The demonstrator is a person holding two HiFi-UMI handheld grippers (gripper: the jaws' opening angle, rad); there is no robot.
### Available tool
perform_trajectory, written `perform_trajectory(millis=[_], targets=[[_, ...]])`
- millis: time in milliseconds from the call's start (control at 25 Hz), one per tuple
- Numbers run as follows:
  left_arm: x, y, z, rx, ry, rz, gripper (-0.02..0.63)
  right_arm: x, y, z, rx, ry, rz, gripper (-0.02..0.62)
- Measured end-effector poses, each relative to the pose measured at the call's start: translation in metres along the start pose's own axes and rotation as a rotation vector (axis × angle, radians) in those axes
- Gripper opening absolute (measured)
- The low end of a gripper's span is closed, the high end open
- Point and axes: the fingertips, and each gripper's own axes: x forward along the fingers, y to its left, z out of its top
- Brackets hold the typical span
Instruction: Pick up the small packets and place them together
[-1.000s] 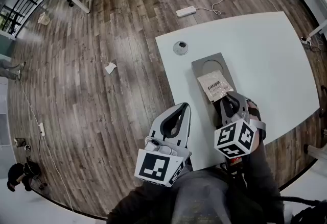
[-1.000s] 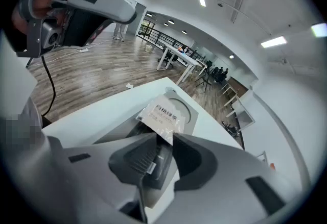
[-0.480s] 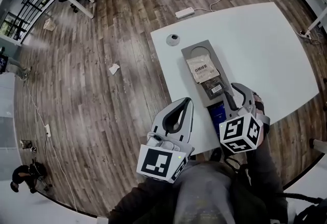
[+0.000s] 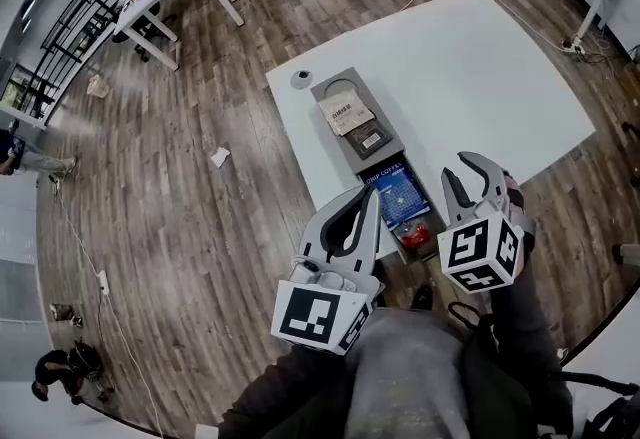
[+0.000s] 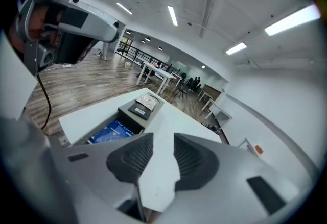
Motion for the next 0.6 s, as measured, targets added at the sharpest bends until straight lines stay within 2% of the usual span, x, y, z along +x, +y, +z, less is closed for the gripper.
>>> perform_trajectory(millis=[160, 320, 480, 600], targets=[[-0.006, -0.024, -0.009, -0.006, 0.012, -0.009, 0.003, -0.014, 0.021, -0.020, -0.022, 0.004, 0.062, 0.126], [-0.006, -0.025, -0.015, -0.020, 0.027, -0.008, 0.003, -0.011, 0.053, -0.029, -0.055, 0.028, 0.159, 0.126], [-0.003, -0.007, -0.021, -0.037, 0.046, 0.009, 0.003, 0.005, 0.092, -0.034, -0.177, 0.075, 0.279, 0.126], [0.001, 0.017, -0.024, -0.055, 0.055, 0.033, 0.003, 0.020, 0.120, -0.043, -0.274, 0.130, 0.374, 0.160]])
